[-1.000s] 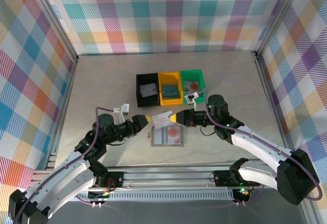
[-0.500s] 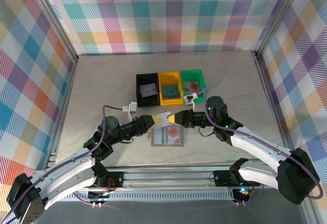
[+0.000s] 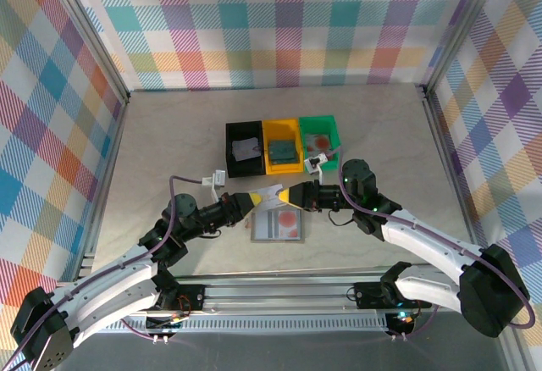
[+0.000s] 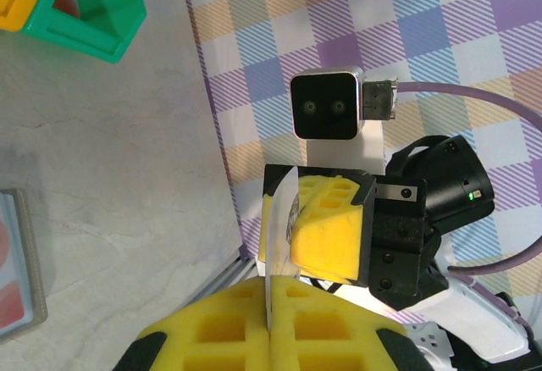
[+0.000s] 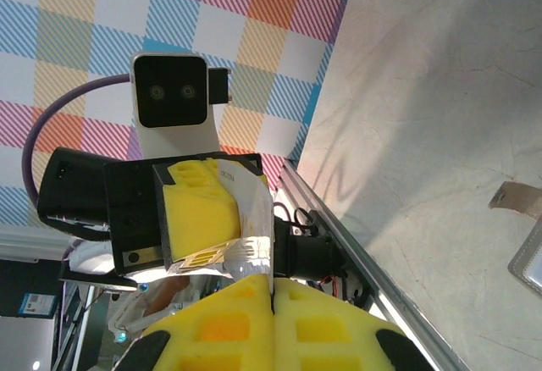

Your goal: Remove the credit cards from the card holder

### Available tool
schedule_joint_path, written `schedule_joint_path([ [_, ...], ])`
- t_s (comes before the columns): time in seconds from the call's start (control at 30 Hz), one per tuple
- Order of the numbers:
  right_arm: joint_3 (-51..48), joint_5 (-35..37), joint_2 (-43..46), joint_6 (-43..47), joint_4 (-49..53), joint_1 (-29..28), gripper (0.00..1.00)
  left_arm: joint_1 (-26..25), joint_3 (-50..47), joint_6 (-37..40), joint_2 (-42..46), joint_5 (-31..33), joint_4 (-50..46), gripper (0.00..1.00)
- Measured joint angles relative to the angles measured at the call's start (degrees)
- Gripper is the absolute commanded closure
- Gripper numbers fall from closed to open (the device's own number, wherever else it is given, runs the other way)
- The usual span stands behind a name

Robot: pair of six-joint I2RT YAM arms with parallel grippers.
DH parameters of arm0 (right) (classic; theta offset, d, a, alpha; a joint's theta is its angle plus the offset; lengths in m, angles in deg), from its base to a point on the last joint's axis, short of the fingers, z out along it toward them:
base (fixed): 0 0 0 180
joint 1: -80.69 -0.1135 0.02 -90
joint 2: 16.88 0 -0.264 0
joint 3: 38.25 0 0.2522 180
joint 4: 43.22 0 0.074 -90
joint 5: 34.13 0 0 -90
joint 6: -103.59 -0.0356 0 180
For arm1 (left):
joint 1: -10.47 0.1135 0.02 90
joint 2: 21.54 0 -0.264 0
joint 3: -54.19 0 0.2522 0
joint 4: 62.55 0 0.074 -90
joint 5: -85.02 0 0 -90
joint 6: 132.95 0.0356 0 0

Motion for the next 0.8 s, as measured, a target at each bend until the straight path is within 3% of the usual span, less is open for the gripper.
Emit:
schedule_joint_path([
  [0.1,1.27,1.18,0.26,1.62,4.31,-0.24,0.92,0.22,2.78,2.64,-0.22,0.28,-5.99,1.00],
  [0.23,4.35,3.85,2.71,6.05,12.35,-0.35,0.50,3.58,8.68,6.86,-1.31,-0.79,-14.38,1.00],
  [0.37,7.17,6.95,6.58,11.21,20.24,0.50,0.31,9.53,15.87,11.89,-4.09,1.36,-23.80,1.00],
  [0.6,8.50,10.64,10.27,16.15,28.79,3.50,0.16,13.42,28.22,19.85,-15.41,6.16,-35.85,1.00],
  [0.8,8.50,12.46,12.94,18.43,33.68,3.63,0.10,16.35,34.91,23.26,-25.81,11.08,-40.46,1.00],
])
